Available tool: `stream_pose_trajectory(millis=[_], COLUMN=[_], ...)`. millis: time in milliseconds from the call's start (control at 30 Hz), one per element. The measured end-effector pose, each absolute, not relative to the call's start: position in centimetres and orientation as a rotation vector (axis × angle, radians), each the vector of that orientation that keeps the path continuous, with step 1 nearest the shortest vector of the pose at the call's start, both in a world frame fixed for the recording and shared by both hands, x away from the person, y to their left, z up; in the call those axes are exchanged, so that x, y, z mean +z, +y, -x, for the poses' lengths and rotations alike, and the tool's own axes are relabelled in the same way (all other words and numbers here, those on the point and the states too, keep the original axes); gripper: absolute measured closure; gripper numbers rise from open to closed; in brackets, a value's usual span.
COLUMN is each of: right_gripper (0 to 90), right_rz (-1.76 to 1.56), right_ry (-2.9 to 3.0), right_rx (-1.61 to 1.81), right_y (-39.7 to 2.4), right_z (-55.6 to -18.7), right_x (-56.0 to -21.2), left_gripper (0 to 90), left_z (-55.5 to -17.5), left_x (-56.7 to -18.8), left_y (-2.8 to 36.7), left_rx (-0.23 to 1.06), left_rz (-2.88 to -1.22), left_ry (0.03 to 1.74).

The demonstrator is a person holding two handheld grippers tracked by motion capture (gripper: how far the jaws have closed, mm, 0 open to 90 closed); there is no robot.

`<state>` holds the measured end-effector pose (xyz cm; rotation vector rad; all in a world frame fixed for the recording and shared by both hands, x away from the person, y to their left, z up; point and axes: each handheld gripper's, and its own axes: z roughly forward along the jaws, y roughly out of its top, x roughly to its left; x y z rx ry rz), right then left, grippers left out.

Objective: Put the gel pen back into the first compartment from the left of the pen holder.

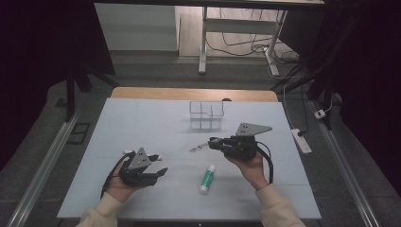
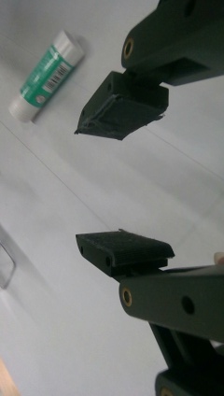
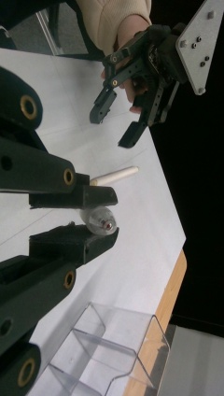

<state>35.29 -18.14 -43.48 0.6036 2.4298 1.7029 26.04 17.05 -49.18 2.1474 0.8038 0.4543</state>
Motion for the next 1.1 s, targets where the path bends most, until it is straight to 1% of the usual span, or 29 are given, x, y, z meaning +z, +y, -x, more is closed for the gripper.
stream_pose_trajectory(millis=[233, 500, 900, 1100], right_gripper=[78.8, 78.8, 78.7, 78.7], right_rz=[-0.614, -0.622, -0.621, -0.615], right_ry=[2.402, 2.382, 2.352, 2.335], right_rx=[1.699, 1.688, 1.671, 1.67], right_y=[-18.5, -18.9, -18.8, -18.6], right_z=[-35.3, -35.4, -35.7, -36.2], right_x=[-43.2, -43.0, -42.5, -41.6], left_gripper=[40.4, 39.3, 37.7, 37.2], left_z=[-25.1, -24.4, -24.1, -24.2], left_x=[-49.8, -50.4, -50.9, -51.0], left_y=[19.4, 21.1, 22.5, 22.9], left_rx=[0.458, 0.46, 0.452, 0.45], left_rz=[-2.133, -2.123, -2.101, -2.091], left_ry=[0.858, 0.908, 0.965, 0.981])
